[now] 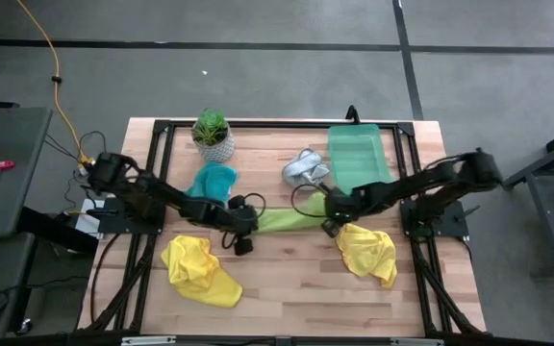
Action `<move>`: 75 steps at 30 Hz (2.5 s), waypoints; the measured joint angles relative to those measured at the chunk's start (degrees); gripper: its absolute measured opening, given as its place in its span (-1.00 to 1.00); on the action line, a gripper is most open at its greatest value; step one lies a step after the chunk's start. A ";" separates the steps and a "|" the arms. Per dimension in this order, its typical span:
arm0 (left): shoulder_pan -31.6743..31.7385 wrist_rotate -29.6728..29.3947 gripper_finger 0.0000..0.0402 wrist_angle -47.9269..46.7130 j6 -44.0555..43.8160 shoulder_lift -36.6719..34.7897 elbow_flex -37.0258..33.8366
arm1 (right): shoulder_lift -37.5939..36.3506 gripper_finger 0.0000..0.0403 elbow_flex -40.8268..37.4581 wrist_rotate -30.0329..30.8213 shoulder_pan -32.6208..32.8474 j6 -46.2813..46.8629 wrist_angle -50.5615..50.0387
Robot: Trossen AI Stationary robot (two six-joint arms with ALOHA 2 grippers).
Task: Fold microfiber towels
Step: Fold the green microfiber cloth
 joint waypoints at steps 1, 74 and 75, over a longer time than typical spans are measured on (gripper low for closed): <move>-0.36 -0.13 -1.00 -0.36 -1.02 -1.18 -1.12 | -2.11 -1.00 -0.81 -0.08 0.15 0.79 0.12; 0.23 -2.11 -1.00 -7.67 -1.58 -8.77 -1.64 | 9.63 -0.99 32.83 -19.77 -4.52 -52.32 -27.93; 0.23 -2.11 -1.00 -7.69 -1.34 -8.77 -1.64 | 9.63 -0.99 32.83 -19.56 -2.88 -50.75 -27.95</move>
